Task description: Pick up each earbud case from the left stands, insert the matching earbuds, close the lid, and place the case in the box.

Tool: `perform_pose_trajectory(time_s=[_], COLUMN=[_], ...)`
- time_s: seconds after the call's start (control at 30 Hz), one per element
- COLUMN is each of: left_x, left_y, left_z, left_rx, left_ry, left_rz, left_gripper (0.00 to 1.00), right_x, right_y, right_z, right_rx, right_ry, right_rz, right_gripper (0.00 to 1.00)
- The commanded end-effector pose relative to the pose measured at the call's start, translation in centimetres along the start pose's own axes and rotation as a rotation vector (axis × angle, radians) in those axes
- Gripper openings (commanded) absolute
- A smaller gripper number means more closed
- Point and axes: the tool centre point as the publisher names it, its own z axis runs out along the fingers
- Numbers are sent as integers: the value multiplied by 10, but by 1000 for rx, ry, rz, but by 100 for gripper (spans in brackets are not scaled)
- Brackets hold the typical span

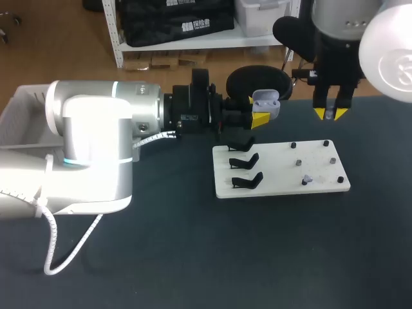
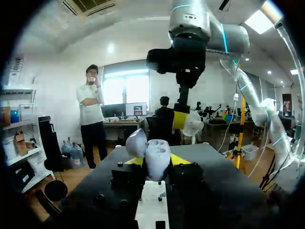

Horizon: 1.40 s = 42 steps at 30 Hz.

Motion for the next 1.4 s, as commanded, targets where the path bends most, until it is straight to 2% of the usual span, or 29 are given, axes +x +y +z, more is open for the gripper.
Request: perform_pose_trajectory(time_s=[0.03, 0.07, 0.5, 0.53, 0.67, 0.9, 1.13, 1.4], left_x=[1, 1, 1, 1, 1, 1, 1, 1], left_y=[-1, -1, -1, -1, -1, -1, -1, -1], left_z=[0, 0, 0, 0, 0, 0, 0, 0], left_rx=[-4, -4, -4, -4, -4, -4, -4, -4], left_ry=[-7, -7, -7, -7, -7, -7, -7, -7], left_rz=[3, 3, 3, 3, 3, 3, 3, 3], left_gripper=[0, 0, 0, 0, 0, 0, 0, 0], right_x=[2, 3, 3, 3, 1, -8, -12, -18], right_y=[16, 20, 20, 22, 32, 55, 81, 89], right_z=[-8, -11, -11, -12, -19, -37, -39, -35], right_rx=[91, 115, 115, 89, 70, 19, -6, -23], right_ry=[29, 3, 3, 12, 6, -16, -30, -25], right_rz=[238, 237, 237, 242, 283, 280, 246, 248], right_gripper=[0, 0, 0, 0, 0, 0, 0, 0])
